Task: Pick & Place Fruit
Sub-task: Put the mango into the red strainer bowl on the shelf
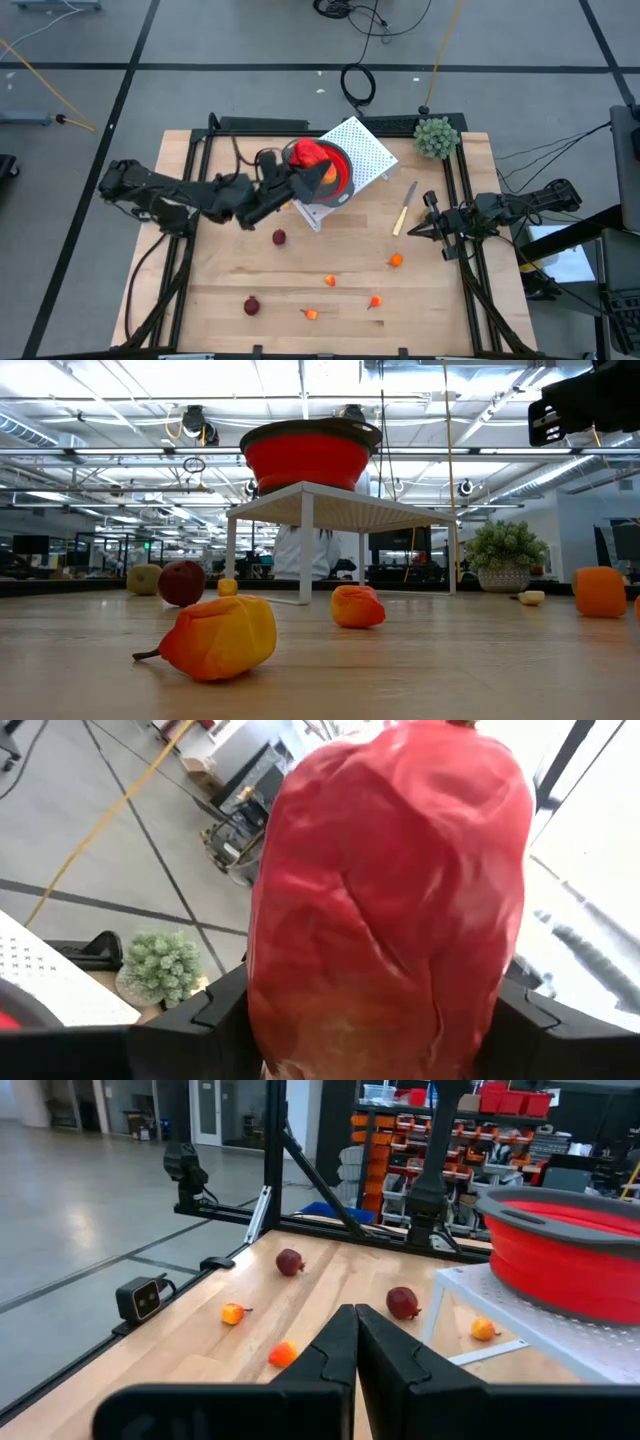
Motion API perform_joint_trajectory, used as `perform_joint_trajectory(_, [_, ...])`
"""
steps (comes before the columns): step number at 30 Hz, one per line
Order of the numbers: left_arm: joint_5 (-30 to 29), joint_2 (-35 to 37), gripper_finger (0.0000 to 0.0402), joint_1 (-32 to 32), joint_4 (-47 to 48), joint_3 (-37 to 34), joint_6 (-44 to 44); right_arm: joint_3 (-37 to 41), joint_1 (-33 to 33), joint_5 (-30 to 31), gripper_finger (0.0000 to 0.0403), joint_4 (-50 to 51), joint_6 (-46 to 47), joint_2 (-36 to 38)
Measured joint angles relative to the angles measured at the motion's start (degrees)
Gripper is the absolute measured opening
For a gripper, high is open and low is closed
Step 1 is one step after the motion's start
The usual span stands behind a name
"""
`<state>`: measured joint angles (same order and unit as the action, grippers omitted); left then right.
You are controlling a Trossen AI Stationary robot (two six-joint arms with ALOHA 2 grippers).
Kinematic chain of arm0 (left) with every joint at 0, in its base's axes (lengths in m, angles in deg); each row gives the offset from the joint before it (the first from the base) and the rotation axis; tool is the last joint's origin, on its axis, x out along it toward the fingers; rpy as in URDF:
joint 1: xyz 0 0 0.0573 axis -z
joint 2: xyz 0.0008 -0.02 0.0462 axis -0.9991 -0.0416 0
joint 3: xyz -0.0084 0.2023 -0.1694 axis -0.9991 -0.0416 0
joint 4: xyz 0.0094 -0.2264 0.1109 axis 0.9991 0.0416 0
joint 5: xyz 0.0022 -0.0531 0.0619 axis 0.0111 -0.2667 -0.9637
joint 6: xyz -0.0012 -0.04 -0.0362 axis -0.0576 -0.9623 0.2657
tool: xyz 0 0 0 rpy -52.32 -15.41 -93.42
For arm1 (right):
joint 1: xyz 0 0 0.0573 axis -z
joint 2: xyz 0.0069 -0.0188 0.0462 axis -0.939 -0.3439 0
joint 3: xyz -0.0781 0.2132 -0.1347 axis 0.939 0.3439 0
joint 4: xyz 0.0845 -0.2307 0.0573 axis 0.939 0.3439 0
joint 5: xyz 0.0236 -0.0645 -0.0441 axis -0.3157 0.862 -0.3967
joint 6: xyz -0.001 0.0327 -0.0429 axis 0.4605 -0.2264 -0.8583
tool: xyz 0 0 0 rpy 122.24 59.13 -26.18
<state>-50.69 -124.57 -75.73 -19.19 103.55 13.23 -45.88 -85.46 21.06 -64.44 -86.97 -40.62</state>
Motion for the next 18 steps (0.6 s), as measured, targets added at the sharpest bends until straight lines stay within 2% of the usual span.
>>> perform_joint_trajectory(12, [21.4,0.0,0.0250,-13.6,14.7,0.7,-7.2,0.0,0.0,0.0,0.0000,0.0,0.0,0.0])
perform_joint_trajectory(15, [24.1,0.0,0.0250,-16.0,23.5,3.9,-7.9,0.0,0.0,0.1,0.0000,0.0,0.0,0.0])
perform_joint_trajectory(18, [24.3,0.0,0.0250,-17.6,32.8,8.1,-7.3,0.0,0.0,0.2,0.0000,0.0,0.0,0.0])
